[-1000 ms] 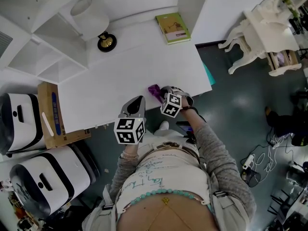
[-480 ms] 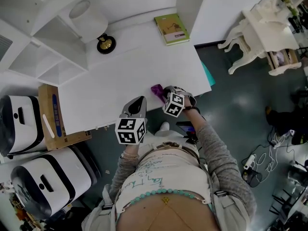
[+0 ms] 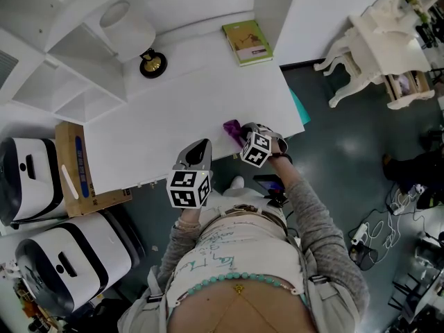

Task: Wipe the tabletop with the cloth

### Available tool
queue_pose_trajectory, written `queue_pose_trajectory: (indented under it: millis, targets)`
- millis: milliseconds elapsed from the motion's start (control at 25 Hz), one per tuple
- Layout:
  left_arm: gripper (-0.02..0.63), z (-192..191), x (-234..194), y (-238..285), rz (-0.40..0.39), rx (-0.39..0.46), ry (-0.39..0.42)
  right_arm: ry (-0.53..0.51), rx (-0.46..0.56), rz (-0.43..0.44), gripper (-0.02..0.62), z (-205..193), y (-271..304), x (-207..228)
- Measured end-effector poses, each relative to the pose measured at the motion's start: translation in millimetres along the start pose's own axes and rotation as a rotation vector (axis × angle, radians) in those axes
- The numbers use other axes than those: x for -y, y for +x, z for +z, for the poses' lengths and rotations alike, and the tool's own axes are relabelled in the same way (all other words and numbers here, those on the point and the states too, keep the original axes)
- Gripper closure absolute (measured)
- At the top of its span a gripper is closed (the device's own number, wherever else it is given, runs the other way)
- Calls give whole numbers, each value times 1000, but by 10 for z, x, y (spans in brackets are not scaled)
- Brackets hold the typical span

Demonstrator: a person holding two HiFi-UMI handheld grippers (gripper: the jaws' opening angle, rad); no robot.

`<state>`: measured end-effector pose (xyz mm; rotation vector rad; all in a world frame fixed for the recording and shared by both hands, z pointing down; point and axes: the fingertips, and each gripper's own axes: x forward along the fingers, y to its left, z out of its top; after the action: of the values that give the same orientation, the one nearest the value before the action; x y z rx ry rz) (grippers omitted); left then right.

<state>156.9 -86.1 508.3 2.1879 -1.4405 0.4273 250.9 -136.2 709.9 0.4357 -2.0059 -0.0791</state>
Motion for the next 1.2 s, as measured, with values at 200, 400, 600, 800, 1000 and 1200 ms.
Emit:
queue_pose_trajectory:
  millis: [200,400,600,800,1000,1200]
  targets:
    - [604,9,0,10,-2,2,0,25,-9,-14,520,-118,-37,78]
    - [604,10,32,53,-12,-1,2,48,-13,-26,520,-211,-57,146]
    - [604,21,47,69,-16,-2,4,67,-25,-39,520,-329,-103,229]
    - [604,34,31,91,-13,-3,3,112,-41,-64,520,-515,-153,362]
    - [604,40,38,113,-16,-4,4,146,-52,-86,520,-654,-205,462]
    - [604,68,41,137,-16,-2,5,164,-63,-98,520,-772,-246,535]
